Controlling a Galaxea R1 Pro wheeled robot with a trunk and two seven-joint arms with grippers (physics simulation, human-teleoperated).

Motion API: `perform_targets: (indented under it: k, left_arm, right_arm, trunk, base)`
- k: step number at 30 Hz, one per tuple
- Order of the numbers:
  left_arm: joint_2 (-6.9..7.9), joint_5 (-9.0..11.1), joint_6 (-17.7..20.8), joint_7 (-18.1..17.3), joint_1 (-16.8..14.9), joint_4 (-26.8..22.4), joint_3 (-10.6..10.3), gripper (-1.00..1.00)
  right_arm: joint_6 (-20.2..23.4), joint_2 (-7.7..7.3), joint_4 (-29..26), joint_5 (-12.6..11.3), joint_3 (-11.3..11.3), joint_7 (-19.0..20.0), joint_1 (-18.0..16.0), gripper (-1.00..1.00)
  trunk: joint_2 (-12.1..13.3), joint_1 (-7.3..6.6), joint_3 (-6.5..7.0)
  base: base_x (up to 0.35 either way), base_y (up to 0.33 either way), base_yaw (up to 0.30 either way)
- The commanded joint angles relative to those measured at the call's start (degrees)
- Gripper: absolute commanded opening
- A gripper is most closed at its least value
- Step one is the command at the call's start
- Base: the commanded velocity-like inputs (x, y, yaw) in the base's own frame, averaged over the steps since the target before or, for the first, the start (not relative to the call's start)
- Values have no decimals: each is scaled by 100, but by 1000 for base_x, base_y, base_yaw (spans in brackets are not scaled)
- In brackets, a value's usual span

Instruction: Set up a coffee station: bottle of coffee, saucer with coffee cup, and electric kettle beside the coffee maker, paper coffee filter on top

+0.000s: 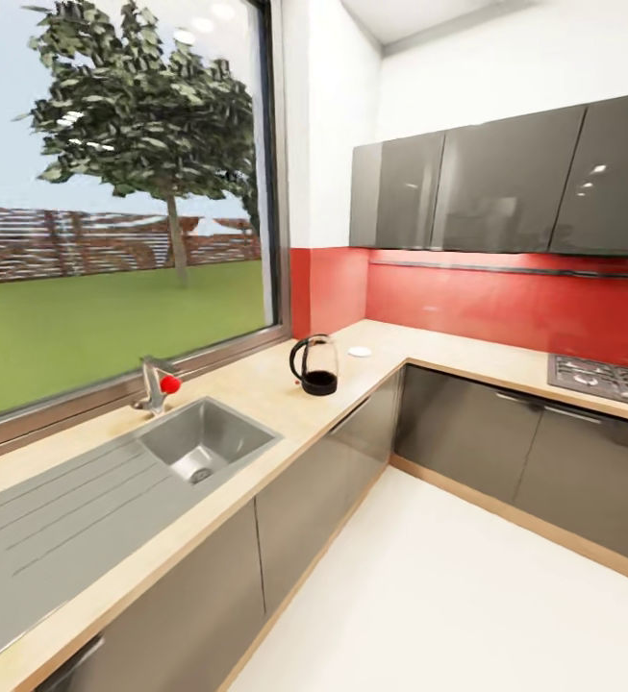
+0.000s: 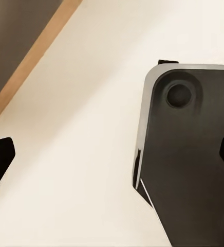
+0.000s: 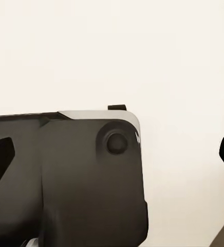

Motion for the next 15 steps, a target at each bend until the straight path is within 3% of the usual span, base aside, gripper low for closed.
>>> perform_targets:
  k: [1, 15]
  left_arm:
    - [-2, -14, -25, 3, -1, 7, 43, 100]
    - [7, -12, -2, 3, -1, 9, 25, 100]
  right_arm:
    - [-11, 0, -7, -48, 28, -19, 4, 100]
    - [-11, 0, 0, -48, 28, -19, 4, 100]
  trunk:
    - [-2, 4, 0]
    - [-2, 4, 0]
  base:
    - [242, -198, -300]
    - [242, -198, -300]
